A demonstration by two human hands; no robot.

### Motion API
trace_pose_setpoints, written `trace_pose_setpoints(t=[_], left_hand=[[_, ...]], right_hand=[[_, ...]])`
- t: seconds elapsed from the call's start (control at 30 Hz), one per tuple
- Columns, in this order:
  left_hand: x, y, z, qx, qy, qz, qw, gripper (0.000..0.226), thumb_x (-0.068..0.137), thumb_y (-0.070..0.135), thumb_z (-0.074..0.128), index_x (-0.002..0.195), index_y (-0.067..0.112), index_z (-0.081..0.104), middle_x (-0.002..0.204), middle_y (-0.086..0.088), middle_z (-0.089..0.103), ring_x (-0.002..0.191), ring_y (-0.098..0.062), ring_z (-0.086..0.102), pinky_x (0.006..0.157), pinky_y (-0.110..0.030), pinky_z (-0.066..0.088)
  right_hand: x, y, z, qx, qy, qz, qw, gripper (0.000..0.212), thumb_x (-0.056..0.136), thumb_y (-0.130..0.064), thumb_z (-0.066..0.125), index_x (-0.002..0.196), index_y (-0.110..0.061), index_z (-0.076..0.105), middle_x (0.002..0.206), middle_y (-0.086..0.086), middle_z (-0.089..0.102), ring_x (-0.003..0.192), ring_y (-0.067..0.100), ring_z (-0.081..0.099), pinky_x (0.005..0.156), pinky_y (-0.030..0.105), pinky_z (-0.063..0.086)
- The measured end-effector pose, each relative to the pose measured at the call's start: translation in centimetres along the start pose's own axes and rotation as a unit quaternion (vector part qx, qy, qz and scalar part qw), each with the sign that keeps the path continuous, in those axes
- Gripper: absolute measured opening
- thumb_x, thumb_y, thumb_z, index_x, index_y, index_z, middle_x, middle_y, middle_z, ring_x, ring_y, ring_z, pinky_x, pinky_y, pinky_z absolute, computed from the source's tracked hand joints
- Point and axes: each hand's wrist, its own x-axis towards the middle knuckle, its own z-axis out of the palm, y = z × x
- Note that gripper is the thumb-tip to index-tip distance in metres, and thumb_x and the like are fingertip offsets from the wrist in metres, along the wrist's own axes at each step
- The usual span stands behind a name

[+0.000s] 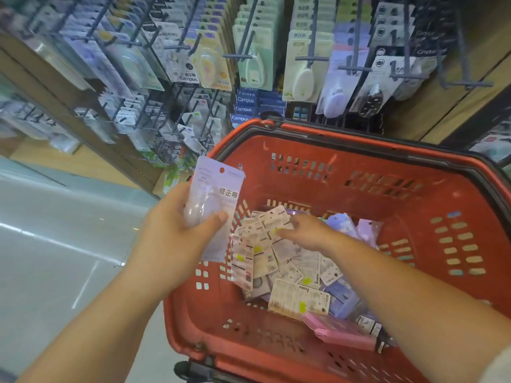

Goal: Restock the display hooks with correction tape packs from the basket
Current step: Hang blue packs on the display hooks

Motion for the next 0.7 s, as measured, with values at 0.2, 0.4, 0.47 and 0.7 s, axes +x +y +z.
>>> trace_pose_setpoints(t=[0.2, 0.4, 0.47, 0.7], left_hand=[[-0.3, 0.2, 0.1, 0.009, 0.015, -0.014, 1.000, 0.038, 0.078, 0.041, 0.074, 0.114, 0.049, 0.065, 0.108, 0.019, 0.077, 0.101, -0.011, 0.075, 0.092, -0.053, 0.059], [0.0, 0.3, 0.4, 0.013, 0.008, -0.015, 1.000, 0.037, 0.079, 0.046, 0.072, 0.115, 0.049, 0.064, 0.108, 0.019, 0.077, 0.100, -0.013, 0.075, 0.089, -0.055, 0.060], [0.1, 0.2, 0.4, 0.002, 0.006, -0.021, 1.000, 0.039, 0.077, 0.050, 0.071, 0.116, 0.046, 0.065, 0.108, 0.017, 0.077, 0.100, -0.015, 0.075, 0.090, -0.056, 0.059], [0.0, 0.4, 2.1, -0.119, -0.002, -0.061, 0.991, 0.034, 0.082, 0.031, 0.065, 0.116, 0.038, 0.067, 0.114, 0.010, 0.078, 0.108, -0.017, 0.074, 0.102, -0.057, 0.055]], right_hand=[[1.7, 1.1, 3.6, -0.158, 0.038, 0.005, 0.987, 0.074, 0.069, -0.075, 0.075, 0.117, -0.021, 0.058, 0.117, 0.000, 0.063, 0.110, 0.026, 0.063, 0.083, 0.035, 0.051], [1.8, 1.1, 3.6, -0.156, 0.081, -0.007, 0.984, 0.024, 0.100, -0.032, 0.051, 0.111, -0.016, 0.065, 0.108, 0.012, 0.069, 0.096, 0.034, 0.065, 0.069, 0.034, 0.048], [0.5, 1.0, 1.8, -0.096, 0.088, -0.010, 0.991, 0.021, 0.103, -0.025, 0.050, 0.103, -0.014, 0.068, 0.091, 0.008, 0.065, 0.086, 0.033, 0.062, 0.056, 0.031, 0.041], [-8.3, -0.9, -4.3, 0.327, 0.089, -0.104, 0.935, 0.013, 0.100, -0.008, 0.061, 0.094, -0.010, 0.073, 0.076, -0.001, 0.073, 0.068, 0.014, 0.067, 0.053, 0.028, 0.055]])
